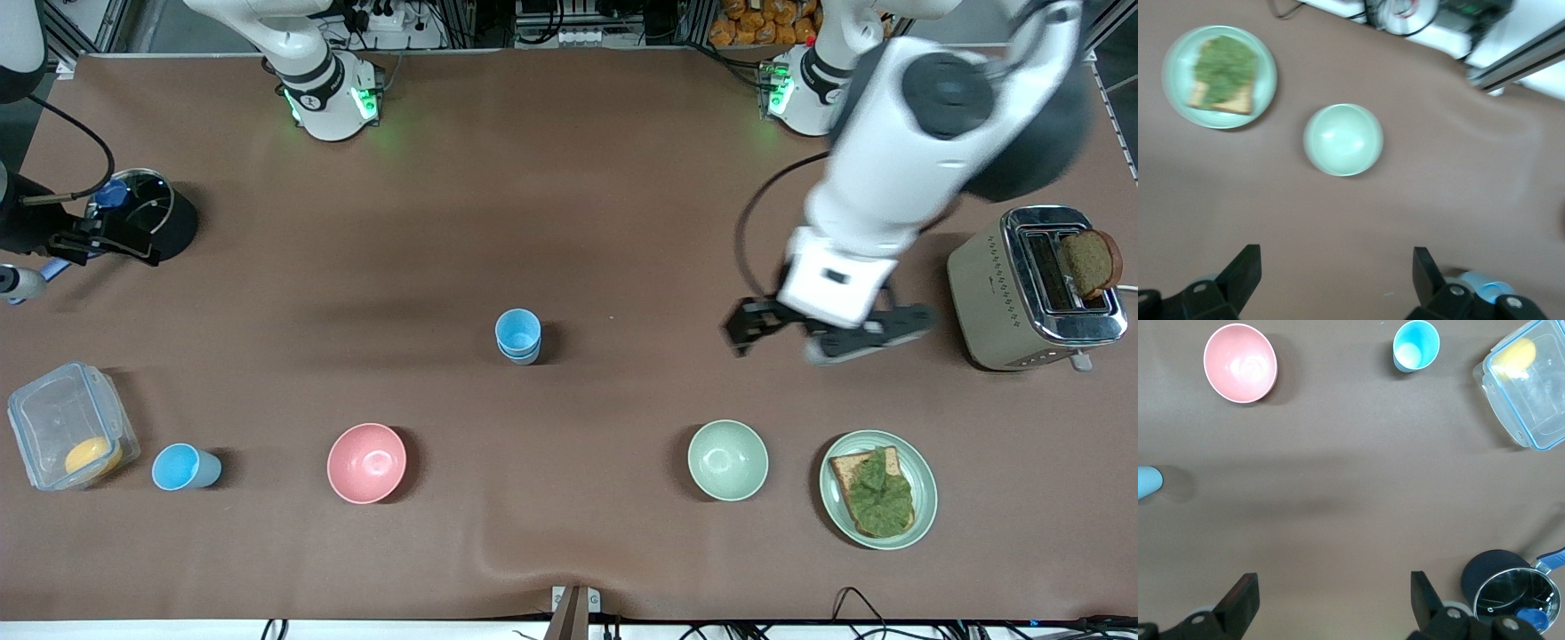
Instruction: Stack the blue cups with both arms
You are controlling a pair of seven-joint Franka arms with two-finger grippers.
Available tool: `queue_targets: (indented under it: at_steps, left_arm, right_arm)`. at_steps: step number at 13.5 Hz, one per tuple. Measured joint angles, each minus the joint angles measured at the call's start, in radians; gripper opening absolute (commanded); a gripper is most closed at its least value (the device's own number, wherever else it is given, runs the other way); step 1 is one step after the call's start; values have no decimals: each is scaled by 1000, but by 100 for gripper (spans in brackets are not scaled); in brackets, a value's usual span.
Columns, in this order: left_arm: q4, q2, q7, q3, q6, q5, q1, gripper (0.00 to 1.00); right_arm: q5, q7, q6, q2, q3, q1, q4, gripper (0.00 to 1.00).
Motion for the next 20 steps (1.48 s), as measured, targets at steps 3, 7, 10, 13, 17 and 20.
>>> queue_targets:
  at_steps: [3, 7, 10, 13, 17, 20]
  left_arm:
    - [-6, -40, 215, -2, -117, 0, 116, 100]
    - [-24, -79, 467, -3, -201, 0, 219, 100]
    - [-100, -142, 588, -3, -211, 0, 266, 100]
    - [-208, -243, 603, -4, -216, 0, 290, 100]
    - [-291, -344, 603, -5, -236, 0, 300, 100]
    - [-293, -350, 600, -5, -234, -19, 302, 100]
  right_arm:
    - [0, 0, 0, 0, 0, 0, 0, 100]
    - [0, 0, 0, 0, 0, 0, 0, 100]
    - [0, 0, 0, 1, -1, 0, 0, 100]
    - [0, 0, 0, 1, -1, 0, 0, 100]
    - [0, 0, -2, 1, -2, 0, 0, 100]
    - [0, 0, -2, 1, -2, 0, 0, 100]
